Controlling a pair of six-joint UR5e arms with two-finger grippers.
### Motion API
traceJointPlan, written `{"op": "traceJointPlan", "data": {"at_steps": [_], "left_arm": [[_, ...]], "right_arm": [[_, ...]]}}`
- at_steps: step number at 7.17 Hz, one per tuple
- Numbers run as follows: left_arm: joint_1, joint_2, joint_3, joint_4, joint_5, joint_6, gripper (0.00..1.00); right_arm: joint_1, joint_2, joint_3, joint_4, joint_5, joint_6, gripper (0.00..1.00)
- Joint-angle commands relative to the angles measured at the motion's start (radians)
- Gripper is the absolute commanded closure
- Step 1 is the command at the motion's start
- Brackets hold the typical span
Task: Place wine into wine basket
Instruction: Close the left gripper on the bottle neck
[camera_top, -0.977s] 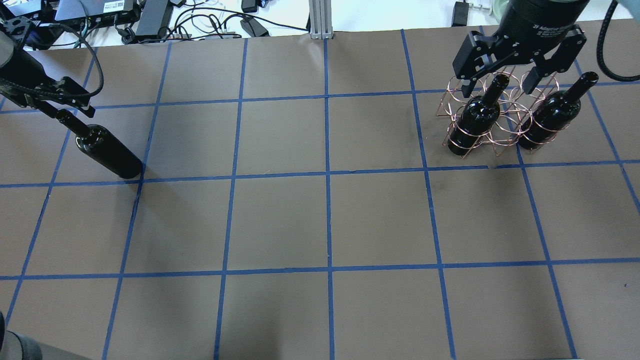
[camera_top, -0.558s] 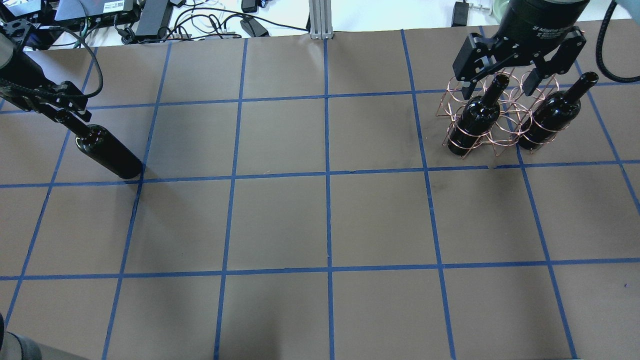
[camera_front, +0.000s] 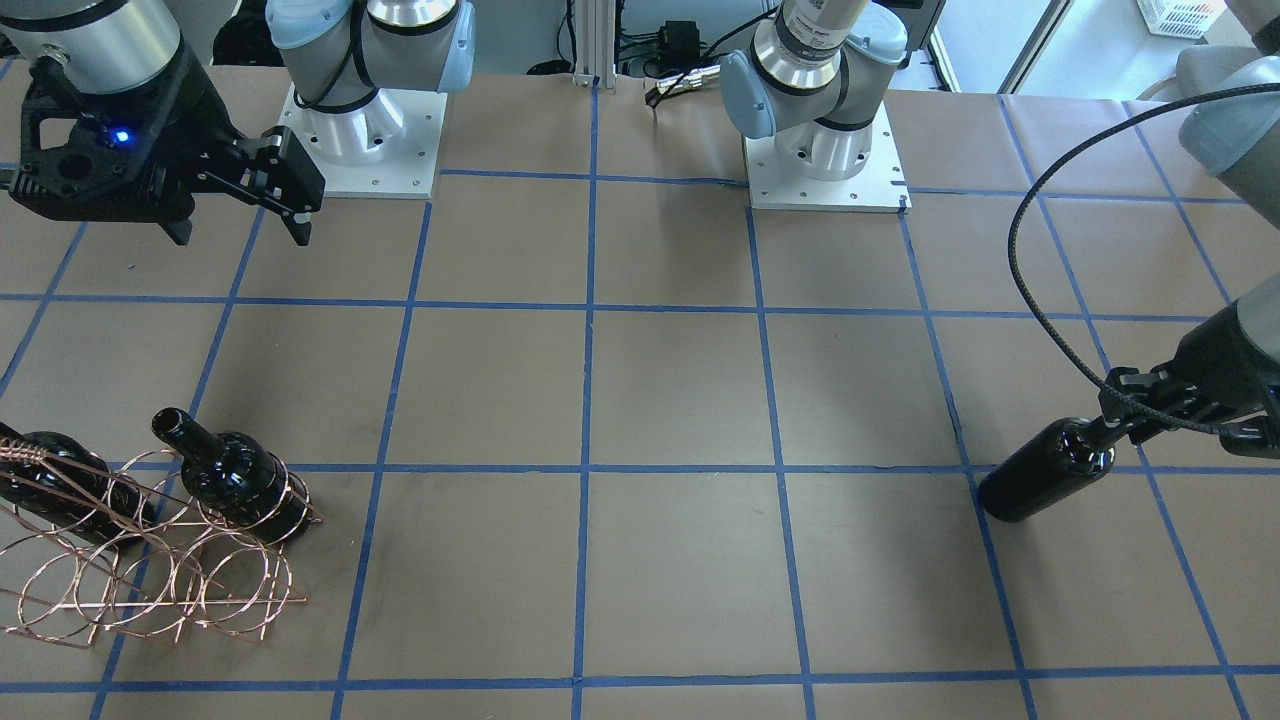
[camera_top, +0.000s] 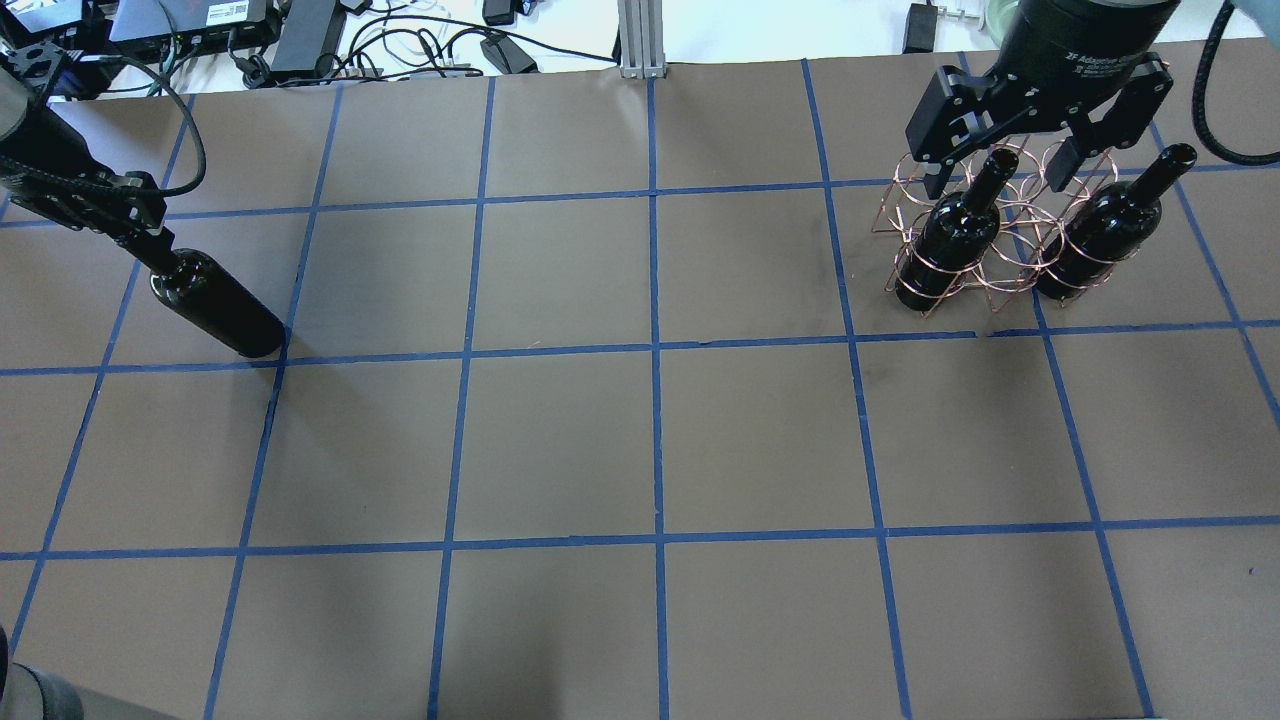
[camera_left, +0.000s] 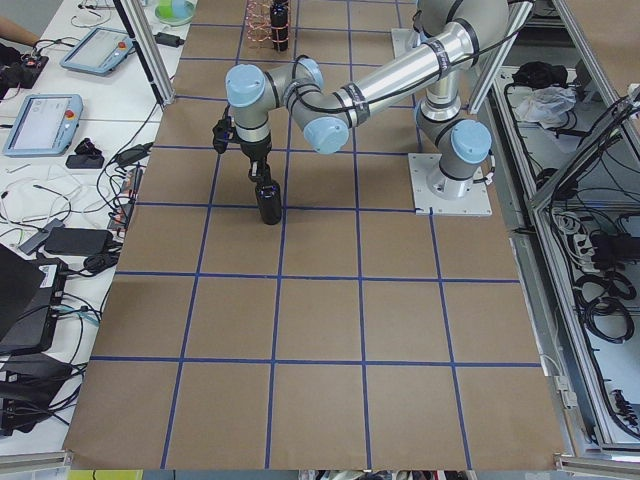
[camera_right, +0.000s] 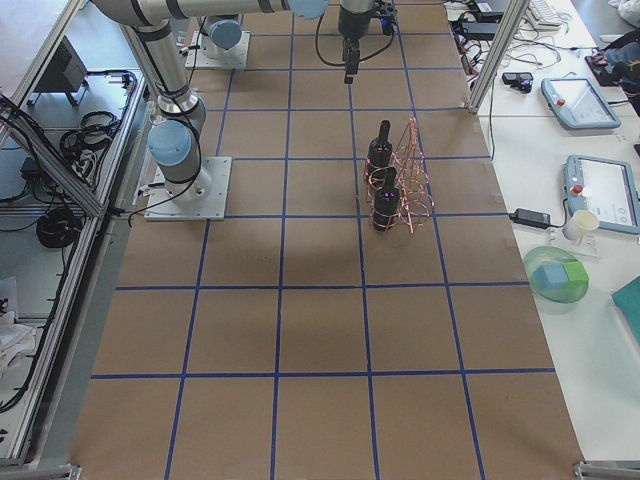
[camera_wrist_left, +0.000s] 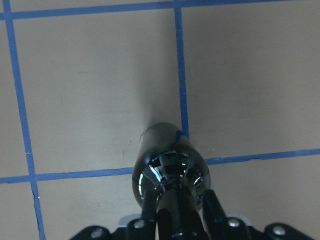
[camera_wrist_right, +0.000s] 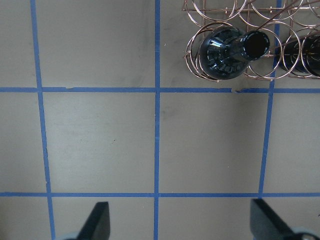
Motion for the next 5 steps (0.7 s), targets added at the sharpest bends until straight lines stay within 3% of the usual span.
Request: {"op": "traceJointPlan", "data": {"at_steps": [1, 3, 5], "left_arm": [[0.008, 0.002, 0.000, -0.011, 0.002, 0.003, 0.83], [-0.001, 0.026, 0.003, -0.022, 0.002, -0.003, 0.92], [-0.050, 0.090, 0.009, -0.111, 0.002, -0.070, 0.99]], "right_arm": [[0.000, 0.001, 0.000, 0.001, -0.001, 0.000, 0.00], [0.000, 0.001, 0.000, 0.000, -0.001, 0.001, 0.00], [0.000, 0.001, 0.000, 0.000, -0.001, -0.002, 0.00]]}}
